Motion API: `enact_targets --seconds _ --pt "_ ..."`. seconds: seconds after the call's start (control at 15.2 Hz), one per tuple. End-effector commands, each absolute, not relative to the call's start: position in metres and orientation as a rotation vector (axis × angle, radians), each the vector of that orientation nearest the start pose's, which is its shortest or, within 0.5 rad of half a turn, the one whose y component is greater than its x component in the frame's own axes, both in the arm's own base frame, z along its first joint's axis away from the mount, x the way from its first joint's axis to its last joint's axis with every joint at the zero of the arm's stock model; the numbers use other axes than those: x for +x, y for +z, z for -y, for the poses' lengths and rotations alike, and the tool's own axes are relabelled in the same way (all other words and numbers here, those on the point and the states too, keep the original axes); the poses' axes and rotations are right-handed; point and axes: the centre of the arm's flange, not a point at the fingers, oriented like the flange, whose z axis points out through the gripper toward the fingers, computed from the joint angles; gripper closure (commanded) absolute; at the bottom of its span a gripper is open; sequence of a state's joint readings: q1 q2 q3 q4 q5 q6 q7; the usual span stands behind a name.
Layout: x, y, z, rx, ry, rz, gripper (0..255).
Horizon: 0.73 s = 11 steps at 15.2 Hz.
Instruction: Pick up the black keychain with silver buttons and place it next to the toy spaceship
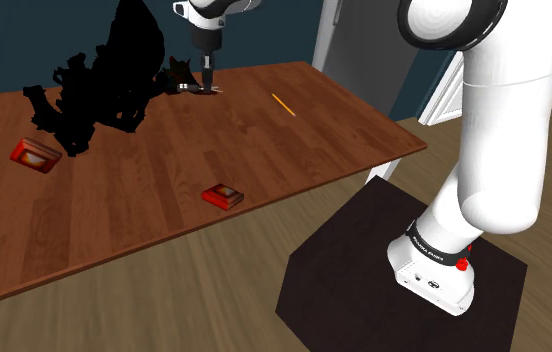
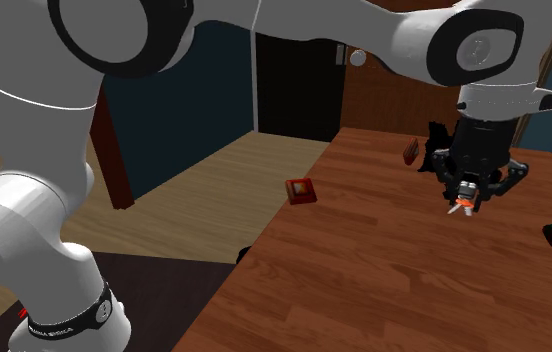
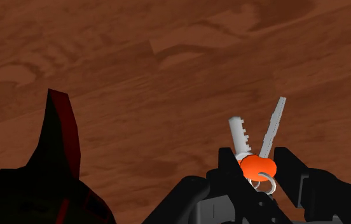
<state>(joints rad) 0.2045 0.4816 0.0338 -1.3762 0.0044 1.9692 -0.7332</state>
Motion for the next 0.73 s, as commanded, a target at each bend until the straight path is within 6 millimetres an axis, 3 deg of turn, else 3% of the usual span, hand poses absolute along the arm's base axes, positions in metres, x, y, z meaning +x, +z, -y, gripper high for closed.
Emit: enact_targets --seconds 0.0,0.66 --pt "0.691 0.438 -0.163 -2.786 -0.178 1.46 255" --pt "0.691 0.385 -0.163 -2.786 -0.178 1.46 255"
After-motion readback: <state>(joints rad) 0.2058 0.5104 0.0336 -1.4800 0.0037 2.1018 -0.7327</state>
